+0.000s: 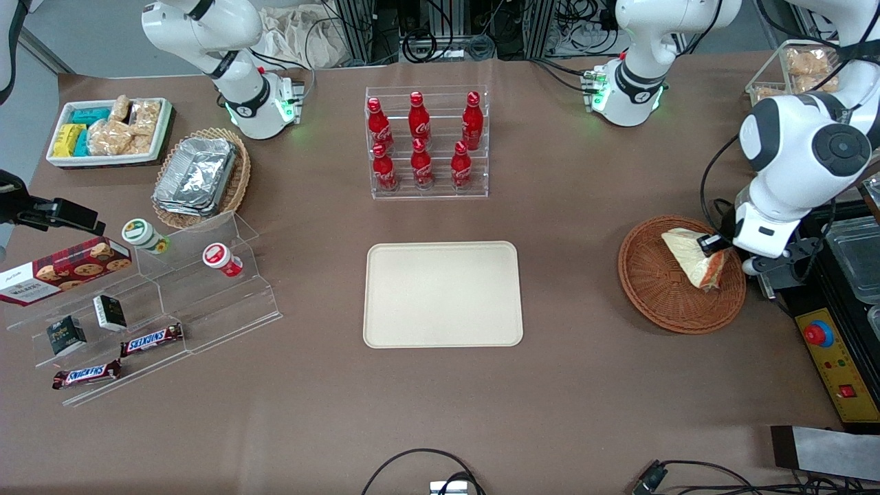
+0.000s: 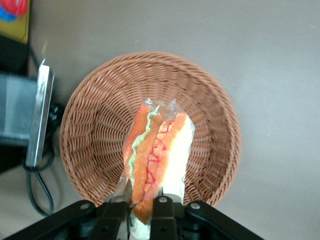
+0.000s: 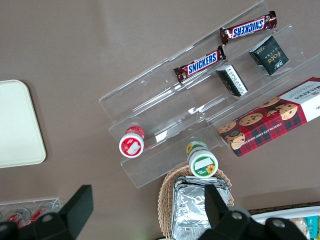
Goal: Place sandwich from basket to tray
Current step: 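Lift the sandwich and carry it with the left gripper over the cream tray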
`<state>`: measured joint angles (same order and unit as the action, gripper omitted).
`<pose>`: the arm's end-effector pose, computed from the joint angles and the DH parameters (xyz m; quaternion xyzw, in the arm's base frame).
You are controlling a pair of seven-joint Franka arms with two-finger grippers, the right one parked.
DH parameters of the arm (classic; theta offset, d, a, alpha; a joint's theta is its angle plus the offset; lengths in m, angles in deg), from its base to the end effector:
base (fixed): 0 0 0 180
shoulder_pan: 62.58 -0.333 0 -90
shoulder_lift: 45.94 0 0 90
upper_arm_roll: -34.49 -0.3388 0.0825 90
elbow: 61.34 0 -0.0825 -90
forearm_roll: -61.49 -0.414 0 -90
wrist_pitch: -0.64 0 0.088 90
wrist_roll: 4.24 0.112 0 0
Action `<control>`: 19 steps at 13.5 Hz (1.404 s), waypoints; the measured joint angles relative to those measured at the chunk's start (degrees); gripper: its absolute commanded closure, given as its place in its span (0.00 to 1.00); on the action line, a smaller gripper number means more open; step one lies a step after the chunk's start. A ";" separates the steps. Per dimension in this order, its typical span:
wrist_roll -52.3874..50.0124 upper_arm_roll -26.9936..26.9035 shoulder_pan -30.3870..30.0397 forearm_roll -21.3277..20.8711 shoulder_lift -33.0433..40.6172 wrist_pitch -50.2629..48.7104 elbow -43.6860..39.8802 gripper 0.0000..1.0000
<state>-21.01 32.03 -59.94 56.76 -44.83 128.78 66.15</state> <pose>0.5496 0.0011 0.3850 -0.9922 -0.1194 -0.0200 0.0298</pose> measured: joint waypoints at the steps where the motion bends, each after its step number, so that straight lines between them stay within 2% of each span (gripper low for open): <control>1: 2.46 1.05 0.00 -0.19 0.42 -0.28 -0.16 0.90; 4: 6.74 5.12 0.04 -0.37 1.14 -2.99 -1.17 0.91; 8: 6.84 12.98 0.10 -0.40 1.16 -6.82 -4.71 0.91; 12: -1.62 21.31 0.17 -0.50 -0.02 -6.89 -6.18 0.90; 17: -18.04 30.21 0.26 -8.64 -8.97 -6.87 -12.30 0.90; 19: -22.88 31.77 1.26 -10.89 -13.62 -6.86 -15.68 0.90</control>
<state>-43.89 63.80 -58.67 45.87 -58.45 121.92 50.47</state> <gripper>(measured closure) 0.850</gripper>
